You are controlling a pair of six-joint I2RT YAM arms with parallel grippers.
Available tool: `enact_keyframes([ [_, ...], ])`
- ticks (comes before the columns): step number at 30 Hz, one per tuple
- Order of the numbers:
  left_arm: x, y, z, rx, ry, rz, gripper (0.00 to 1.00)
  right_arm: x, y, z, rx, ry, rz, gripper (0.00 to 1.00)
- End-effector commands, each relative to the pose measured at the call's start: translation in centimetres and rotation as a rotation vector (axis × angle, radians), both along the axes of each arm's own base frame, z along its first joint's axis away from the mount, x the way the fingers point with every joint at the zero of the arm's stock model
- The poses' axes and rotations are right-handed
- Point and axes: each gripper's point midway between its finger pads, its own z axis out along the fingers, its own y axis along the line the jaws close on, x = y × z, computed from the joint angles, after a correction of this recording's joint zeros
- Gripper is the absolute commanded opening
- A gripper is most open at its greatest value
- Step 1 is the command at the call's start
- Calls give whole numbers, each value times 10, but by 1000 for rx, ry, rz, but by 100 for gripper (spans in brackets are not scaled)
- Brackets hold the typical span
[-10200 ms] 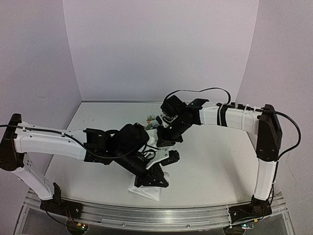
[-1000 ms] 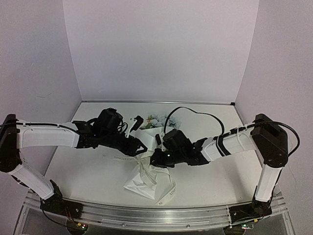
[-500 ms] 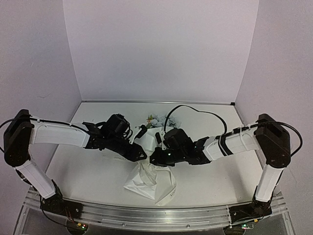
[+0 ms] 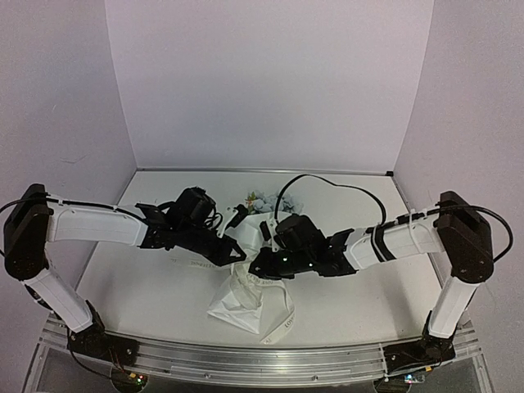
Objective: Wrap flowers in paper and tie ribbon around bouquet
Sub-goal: Cross the half-tied ribbon over the folded bouquet.
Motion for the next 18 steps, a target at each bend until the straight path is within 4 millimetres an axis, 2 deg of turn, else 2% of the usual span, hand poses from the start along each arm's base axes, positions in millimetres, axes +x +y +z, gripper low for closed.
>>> enact_keyframes([
  [1, -2, -9, 36, -110, -57, -32, 0, 7, -5, 18, 21, -77, -40, 0],
  [4, -9, -8, 40, -134, -54, -58, 0, 11, -6, 23, 35, -105, -53, 0],
  [7, -15, -9, 42, -152, -44, -89, 0, 12, 3, 31, 67, -110, -41, 0],
  [18, -20, -8, 39, -150, -35, -106, 0, 9, 8, 44, 123, -147, -33, 0],
])
